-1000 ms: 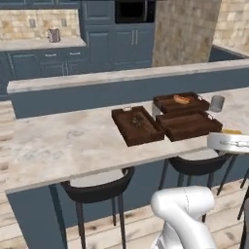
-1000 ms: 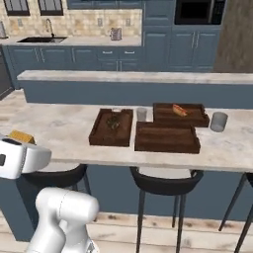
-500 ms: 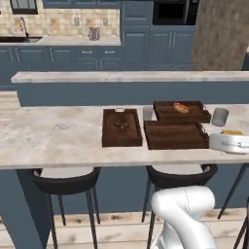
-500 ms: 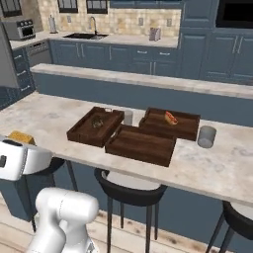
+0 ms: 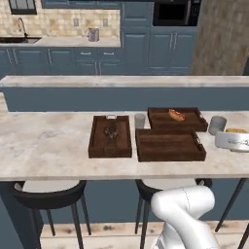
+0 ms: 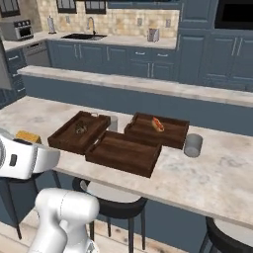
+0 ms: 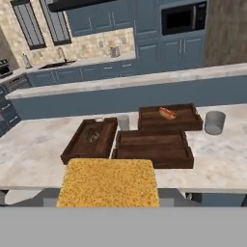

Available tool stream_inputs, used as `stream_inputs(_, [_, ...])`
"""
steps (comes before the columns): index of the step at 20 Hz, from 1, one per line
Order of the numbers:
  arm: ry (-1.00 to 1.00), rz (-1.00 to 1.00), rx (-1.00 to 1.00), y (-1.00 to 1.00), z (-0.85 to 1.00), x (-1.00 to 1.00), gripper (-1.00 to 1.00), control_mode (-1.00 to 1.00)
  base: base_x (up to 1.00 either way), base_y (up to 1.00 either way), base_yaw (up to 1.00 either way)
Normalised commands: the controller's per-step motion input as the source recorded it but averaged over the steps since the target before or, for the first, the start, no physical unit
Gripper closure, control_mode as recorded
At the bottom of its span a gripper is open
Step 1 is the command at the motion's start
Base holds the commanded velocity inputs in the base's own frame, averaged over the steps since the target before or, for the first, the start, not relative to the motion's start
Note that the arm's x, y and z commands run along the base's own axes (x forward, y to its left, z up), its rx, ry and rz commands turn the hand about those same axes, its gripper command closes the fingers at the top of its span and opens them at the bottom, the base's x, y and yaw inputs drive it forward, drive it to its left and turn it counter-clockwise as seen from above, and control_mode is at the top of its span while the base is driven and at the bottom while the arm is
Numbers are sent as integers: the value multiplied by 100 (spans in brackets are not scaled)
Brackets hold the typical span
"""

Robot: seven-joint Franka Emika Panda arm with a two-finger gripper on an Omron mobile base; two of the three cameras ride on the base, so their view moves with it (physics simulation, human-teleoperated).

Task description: Take the cake and donut from the fridge and place them on the empty tray on the dining counter.

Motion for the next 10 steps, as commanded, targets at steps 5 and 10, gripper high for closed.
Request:
stream_inputs(5, [0,0,0,0,0,0,100,100,73,-7,-53])
stream_inputs(10, [10,0,0,0,0,20,100,-100,66,-1,-27])
